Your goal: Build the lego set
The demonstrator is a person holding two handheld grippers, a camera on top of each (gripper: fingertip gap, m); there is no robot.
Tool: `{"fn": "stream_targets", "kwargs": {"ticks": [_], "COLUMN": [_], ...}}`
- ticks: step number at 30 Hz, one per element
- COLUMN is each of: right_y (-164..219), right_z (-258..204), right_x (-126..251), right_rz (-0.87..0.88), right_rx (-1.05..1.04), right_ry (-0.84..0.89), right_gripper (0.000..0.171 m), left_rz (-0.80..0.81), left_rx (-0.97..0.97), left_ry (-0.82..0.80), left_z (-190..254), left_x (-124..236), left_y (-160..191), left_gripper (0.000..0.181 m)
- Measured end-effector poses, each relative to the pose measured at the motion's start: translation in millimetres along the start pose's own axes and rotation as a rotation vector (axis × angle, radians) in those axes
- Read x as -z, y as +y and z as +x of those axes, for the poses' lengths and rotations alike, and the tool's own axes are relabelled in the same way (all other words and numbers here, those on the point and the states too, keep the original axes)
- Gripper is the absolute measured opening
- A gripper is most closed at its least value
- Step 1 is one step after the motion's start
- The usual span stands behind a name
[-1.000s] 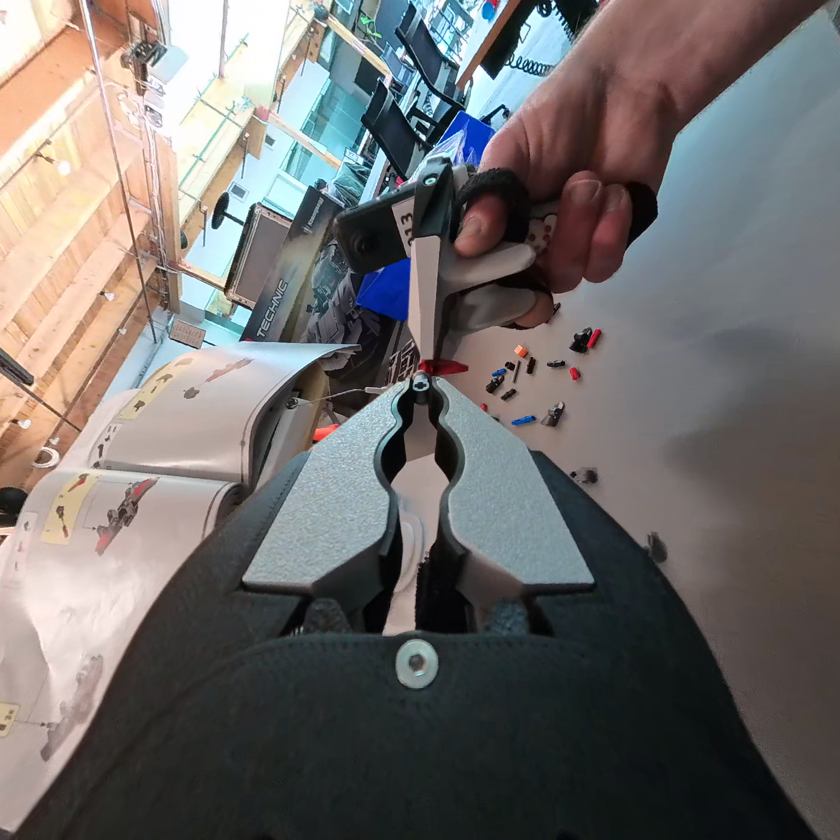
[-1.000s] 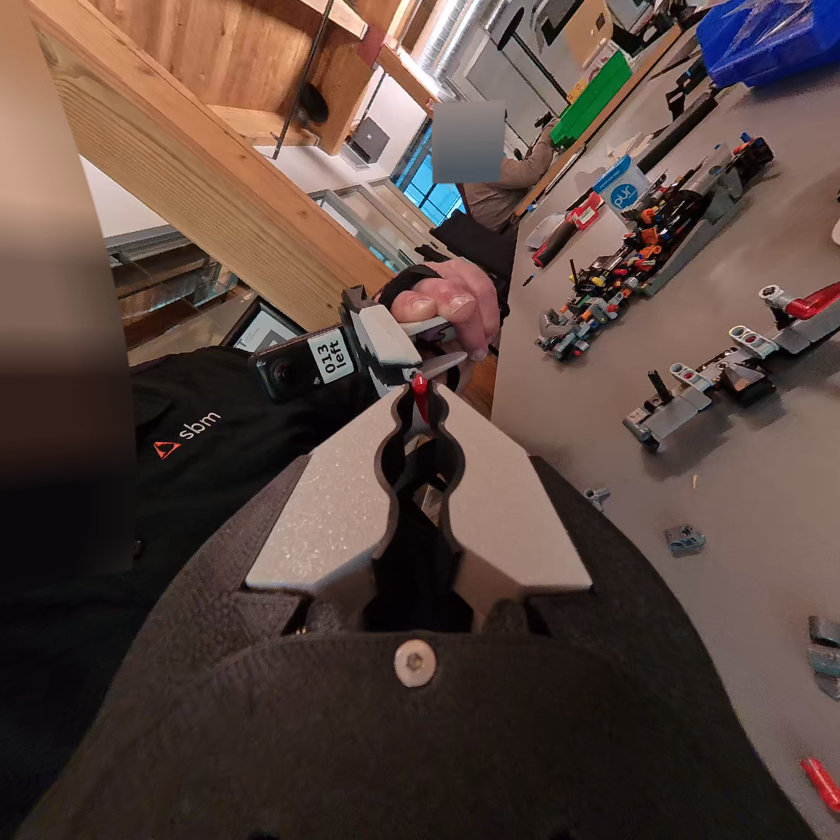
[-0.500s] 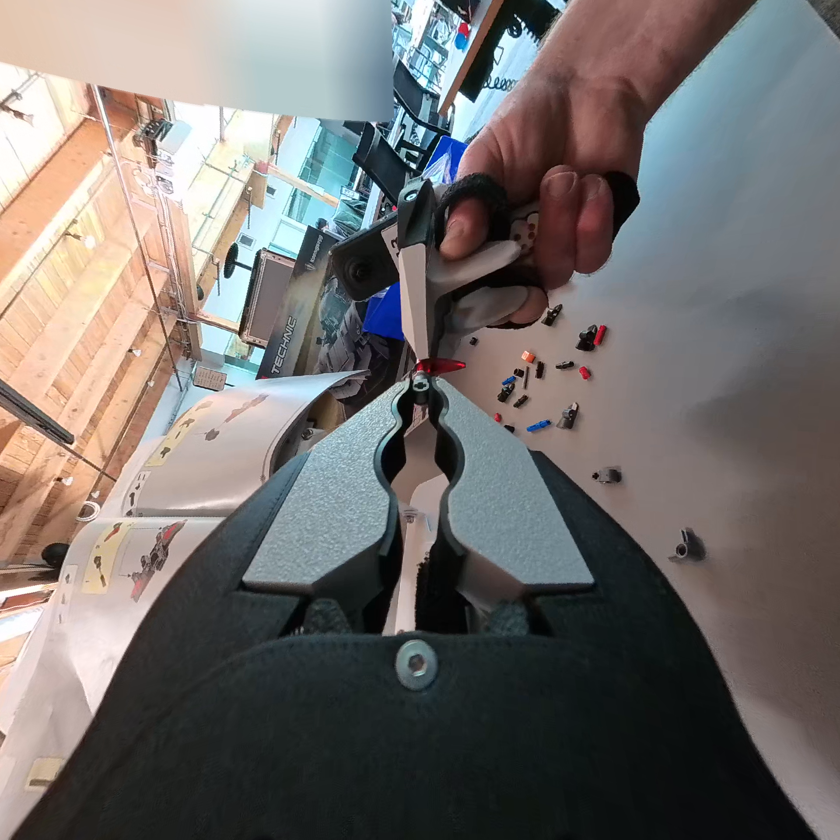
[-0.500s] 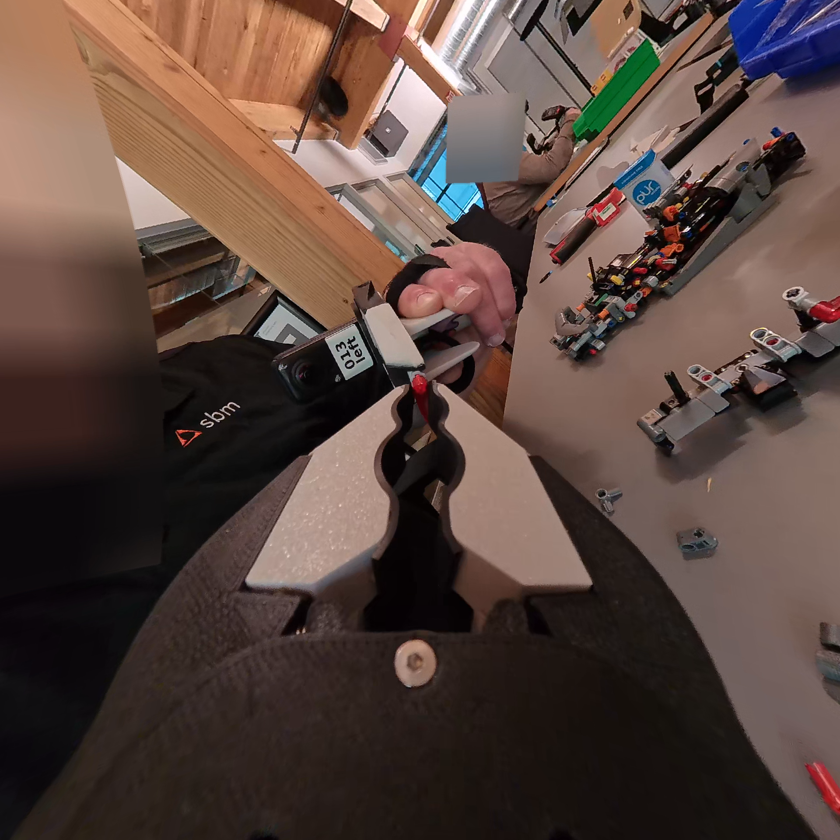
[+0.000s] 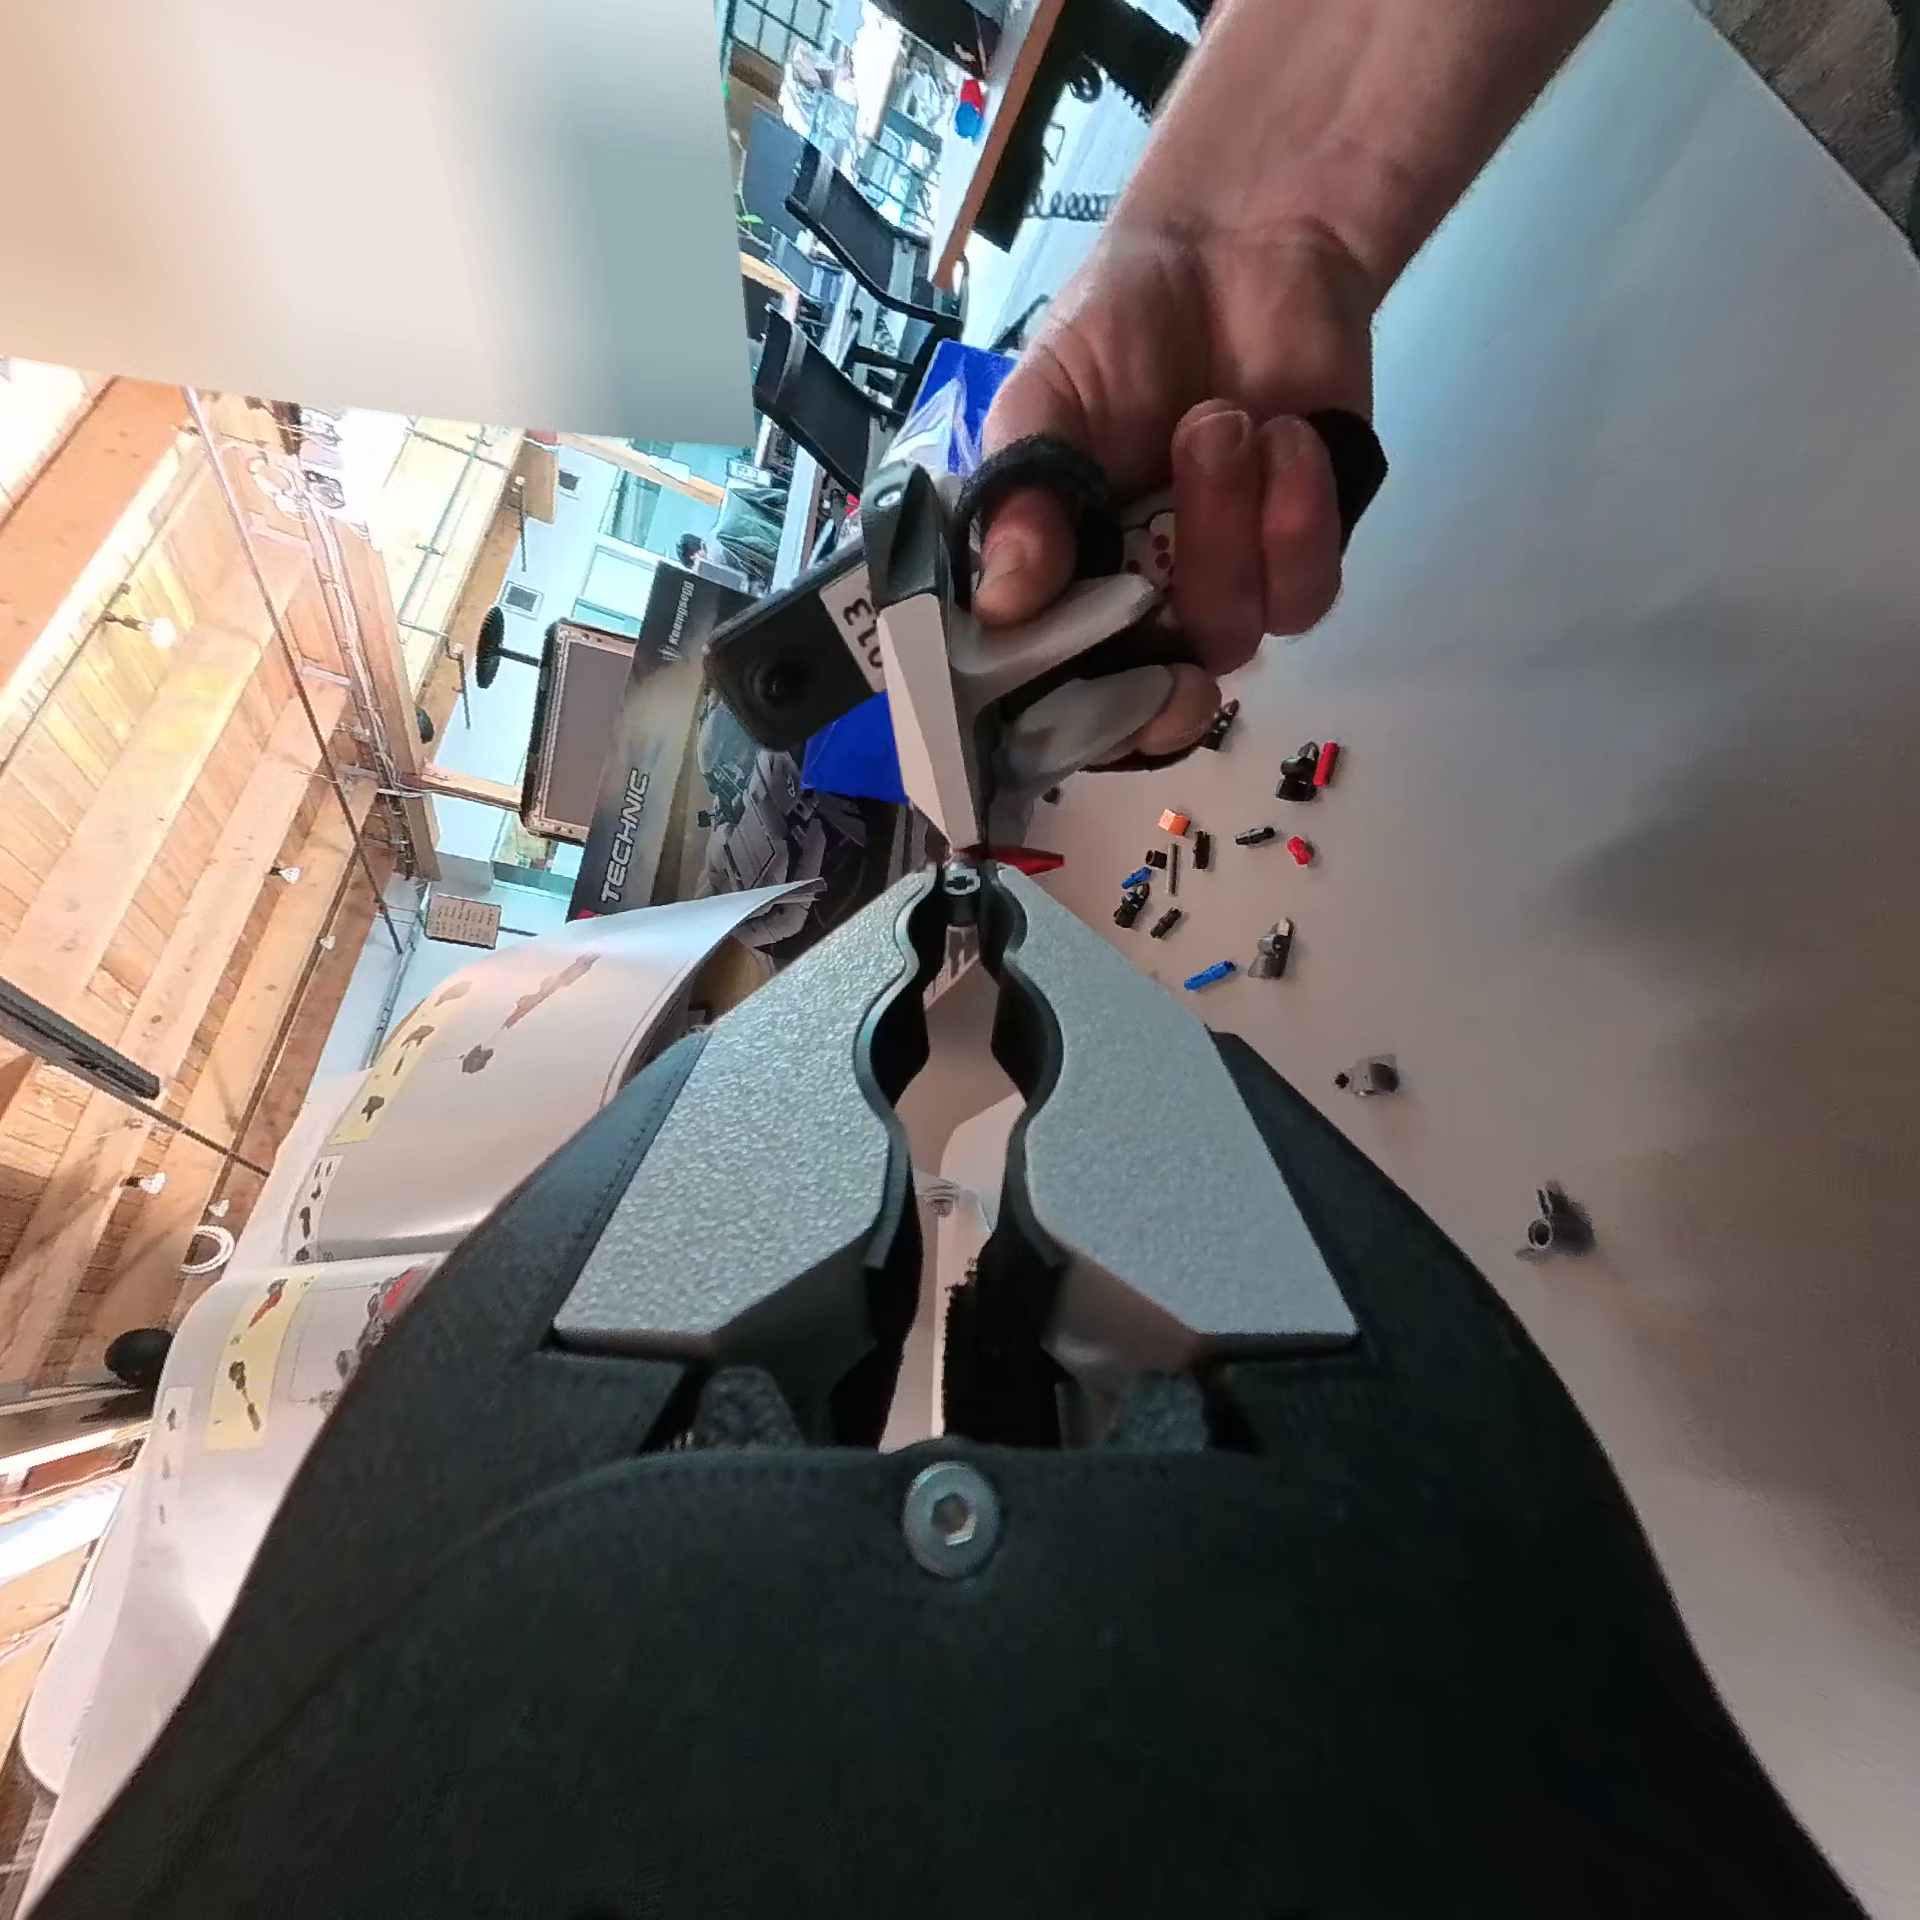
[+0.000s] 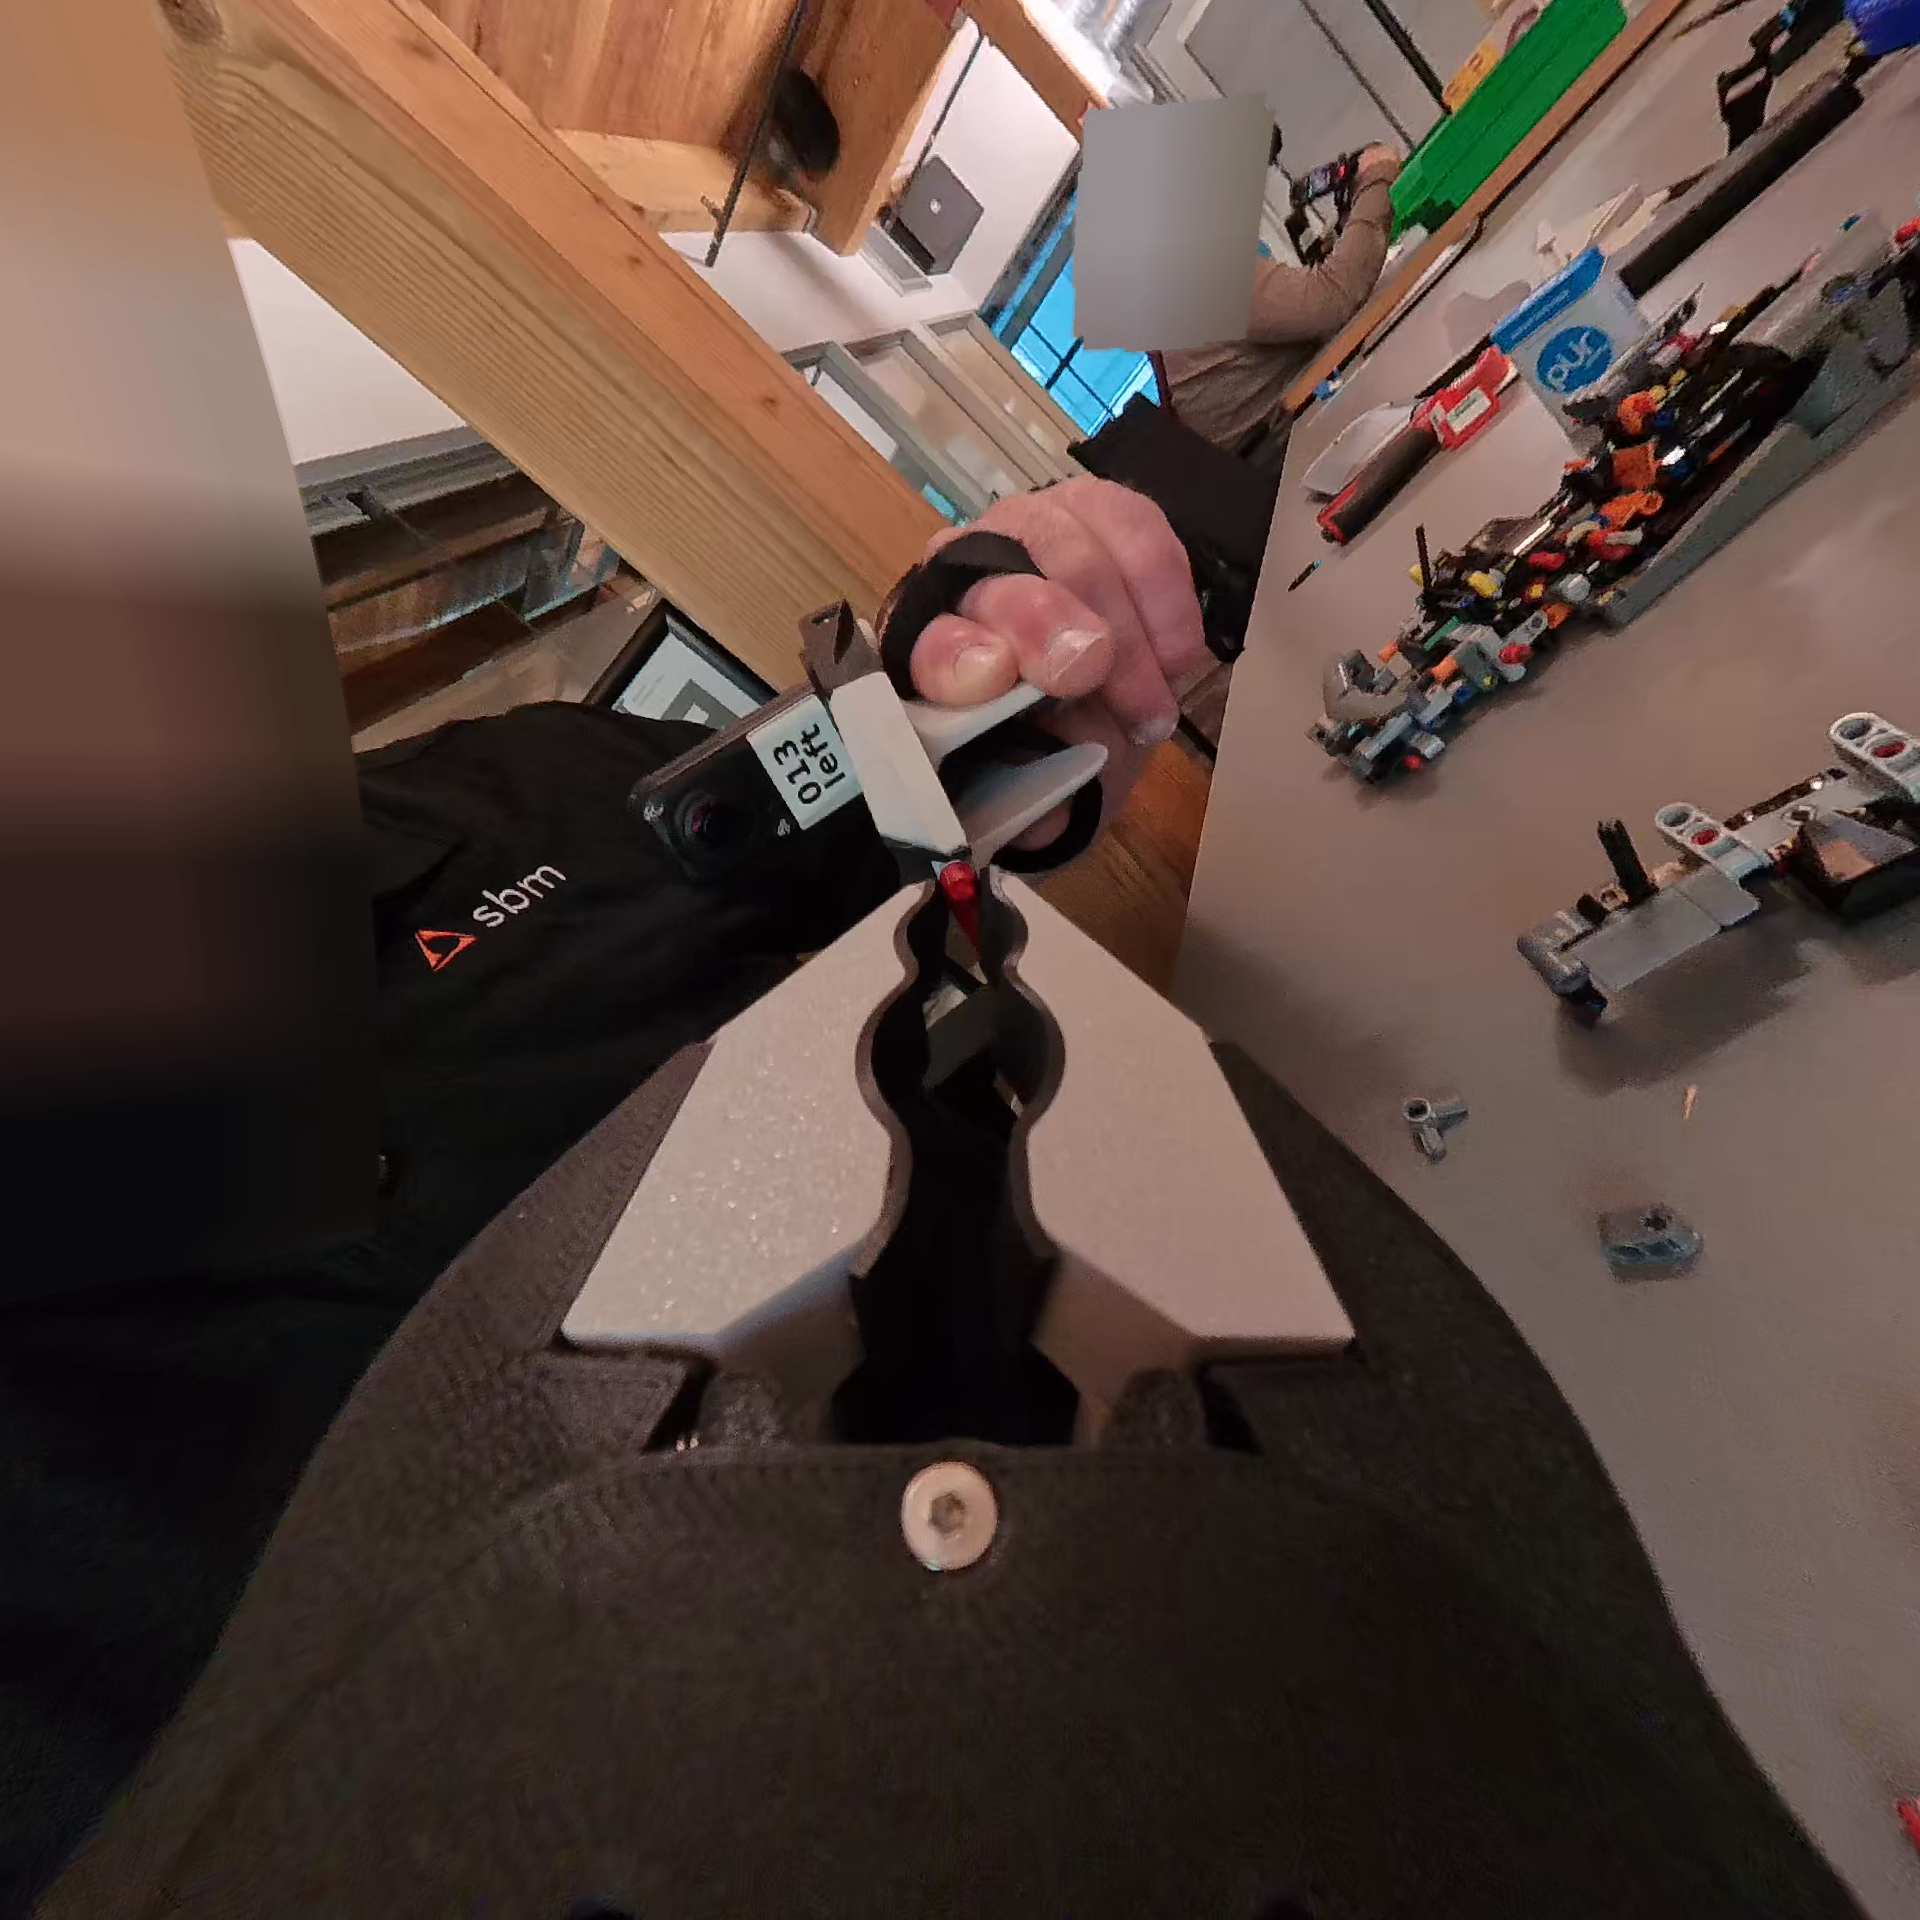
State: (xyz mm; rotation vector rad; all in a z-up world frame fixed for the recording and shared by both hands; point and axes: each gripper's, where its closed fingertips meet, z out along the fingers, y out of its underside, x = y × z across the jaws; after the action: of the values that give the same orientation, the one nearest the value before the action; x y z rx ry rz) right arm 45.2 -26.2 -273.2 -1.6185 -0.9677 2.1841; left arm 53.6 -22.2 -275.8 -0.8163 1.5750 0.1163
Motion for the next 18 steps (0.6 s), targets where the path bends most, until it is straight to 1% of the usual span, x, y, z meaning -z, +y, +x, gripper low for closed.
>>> {"fn": "stream_targets", "kwargs": {"ticks": [1, 3, 5, 7, 9, 10, 11, 13, 14, 15, 18], "right_y": [0, 0, -3, -10, -14, -16, -19, -16, -18, -20, -19], "right_z": [1, 2, 5, 5, 11, 10, 9, 17, 13, 9, 11], "right_x": [0, -1, -2, -2, 3, 7, 10, 14, 12, 11, 6], "right_rz": [0.001, 0.002, 0.013, 0.038, 0.038, 0.040, 0.047, -0.010, -0.019, -0.026, -0.135], "right_rx": [0.002, -0.005, 0.000, 0.002, 0.069, 0.105, 0.163, 0.347, 0.409, 0.490, 0.816], "right_ry": [0.003, 0.005, 0.028, 0.047, 0.128, 0.144, 0.175, 0.334, 0.359, 0.391, 0.602], "right_gripper": [0.003, 0.003, 0.010, 0.017, 0.024, 0.024, 0.025, 0.028, 0.029, 0.029, 0.027], "left_rz": [-0.007, -0.009, -0.031, -0.028, -0.029, -0.014, 0.003, 0.035, 0.052, 0.070, 0.085], "left_rx": [0.000, 0.016, 0.041, 0.159, 0.292, 0.392, 0.512, 0.742, 0.841, 0.925, 1.112], "left_ry": [0.004, 0.006, -0.009, -0.035, -0.054, -0.051, -0.056, -0.057, -0.062, -0.048, -0.003], "left_z": [1, 1, 0, -6, -9, -10, -12, -16, -18, -17, -12], "left_x": [0, 1, 1, 1, 2, 3, 5, 8, 10, 10, 9], "left_y": [1, 2, 6, 9, 13, 14, 16, 23, 27, 28, 33], "left_gripper": [0.003, 0.003, 0.003, 0.004, 0.004, 0.004, 0.003, 0.004, 0.004, 0.004, 0.004]}}
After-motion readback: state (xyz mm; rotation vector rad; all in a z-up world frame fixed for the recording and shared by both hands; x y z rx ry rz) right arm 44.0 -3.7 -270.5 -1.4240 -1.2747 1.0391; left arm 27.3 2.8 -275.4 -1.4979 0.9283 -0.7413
